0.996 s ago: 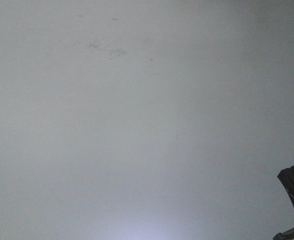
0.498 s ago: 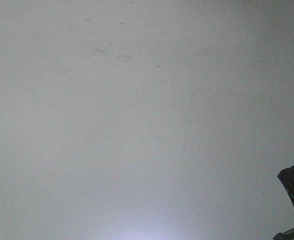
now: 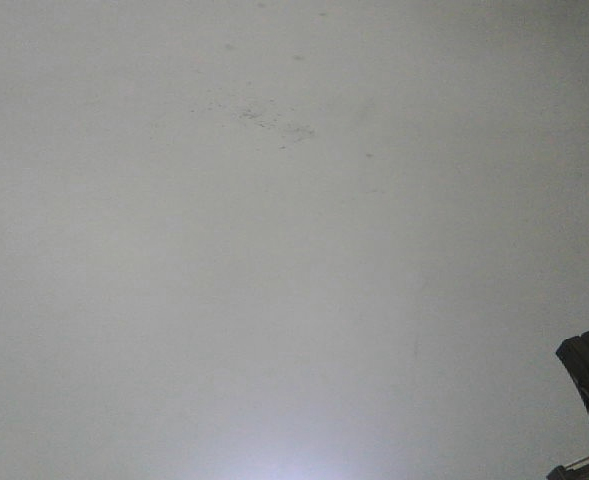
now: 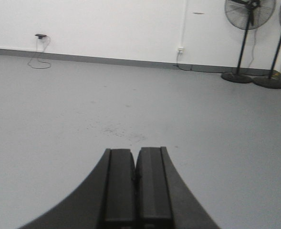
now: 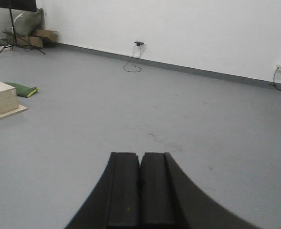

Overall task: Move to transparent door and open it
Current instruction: 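Turn the base toward the white-framed glass sliding door, then drive the base forward onto the wooden platform before the door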

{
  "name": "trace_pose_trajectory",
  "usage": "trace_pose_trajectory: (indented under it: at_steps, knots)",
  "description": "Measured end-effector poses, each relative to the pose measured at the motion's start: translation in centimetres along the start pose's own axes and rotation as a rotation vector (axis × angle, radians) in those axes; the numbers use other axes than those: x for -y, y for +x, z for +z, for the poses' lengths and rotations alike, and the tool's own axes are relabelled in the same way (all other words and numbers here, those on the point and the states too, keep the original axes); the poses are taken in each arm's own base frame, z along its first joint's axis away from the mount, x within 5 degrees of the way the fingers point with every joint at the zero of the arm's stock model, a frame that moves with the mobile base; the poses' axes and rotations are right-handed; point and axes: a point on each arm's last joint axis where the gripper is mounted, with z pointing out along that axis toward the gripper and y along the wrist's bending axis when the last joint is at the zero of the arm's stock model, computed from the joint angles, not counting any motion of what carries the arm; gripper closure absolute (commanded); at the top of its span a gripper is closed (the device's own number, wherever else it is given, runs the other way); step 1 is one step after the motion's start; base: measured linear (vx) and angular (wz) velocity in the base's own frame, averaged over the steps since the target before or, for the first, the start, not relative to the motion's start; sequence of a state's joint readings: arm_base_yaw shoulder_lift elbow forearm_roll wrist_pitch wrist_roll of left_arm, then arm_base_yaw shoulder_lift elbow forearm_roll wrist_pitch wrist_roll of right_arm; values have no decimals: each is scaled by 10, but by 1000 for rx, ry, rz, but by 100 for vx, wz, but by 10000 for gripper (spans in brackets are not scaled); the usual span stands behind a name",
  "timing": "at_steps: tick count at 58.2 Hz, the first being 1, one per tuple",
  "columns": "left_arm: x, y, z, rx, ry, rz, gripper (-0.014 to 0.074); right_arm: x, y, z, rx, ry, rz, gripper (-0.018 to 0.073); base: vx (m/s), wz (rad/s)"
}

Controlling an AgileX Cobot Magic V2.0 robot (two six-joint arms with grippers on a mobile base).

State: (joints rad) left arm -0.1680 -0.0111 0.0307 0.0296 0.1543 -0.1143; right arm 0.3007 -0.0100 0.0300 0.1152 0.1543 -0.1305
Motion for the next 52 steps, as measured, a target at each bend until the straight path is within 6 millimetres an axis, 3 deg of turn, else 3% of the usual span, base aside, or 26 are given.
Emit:
trace_pose_trajectory:
  at_steps: [52]
  knots:
    - [0, 0, 0, 0, 0, 0, 603, 0, 0, 0, 0, 0, 0, 564, 40, 35]
